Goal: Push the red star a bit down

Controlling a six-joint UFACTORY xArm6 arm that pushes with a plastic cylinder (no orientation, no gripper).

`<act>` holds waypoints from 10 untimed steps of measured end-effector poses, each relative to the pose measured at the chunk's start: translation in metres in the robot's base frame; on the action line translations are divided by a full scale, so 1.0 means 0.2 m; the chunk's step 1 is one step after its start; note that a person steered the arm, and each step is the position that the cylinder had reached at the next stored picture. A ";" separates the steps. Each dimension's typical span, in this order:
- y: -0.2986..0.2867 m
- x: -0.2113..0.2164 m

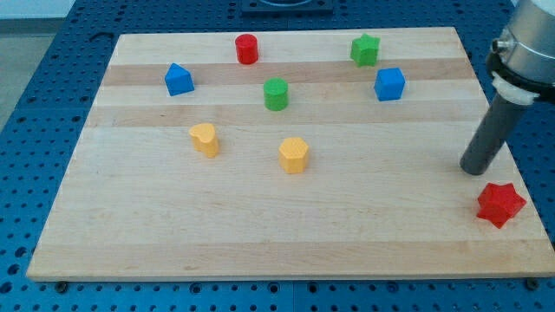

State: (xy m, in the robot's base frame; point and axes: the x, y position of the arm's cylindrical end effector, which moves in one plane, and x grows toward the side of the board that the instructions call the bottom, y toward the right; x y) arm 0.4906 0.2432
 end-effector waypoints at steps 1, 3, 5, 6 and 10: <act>0.06 0.02; 0.04 0.07; 0.01 0.09; 0.01 0.14; 0.03 0.29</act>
State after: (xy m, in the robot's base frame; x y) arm 0.5494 0.2487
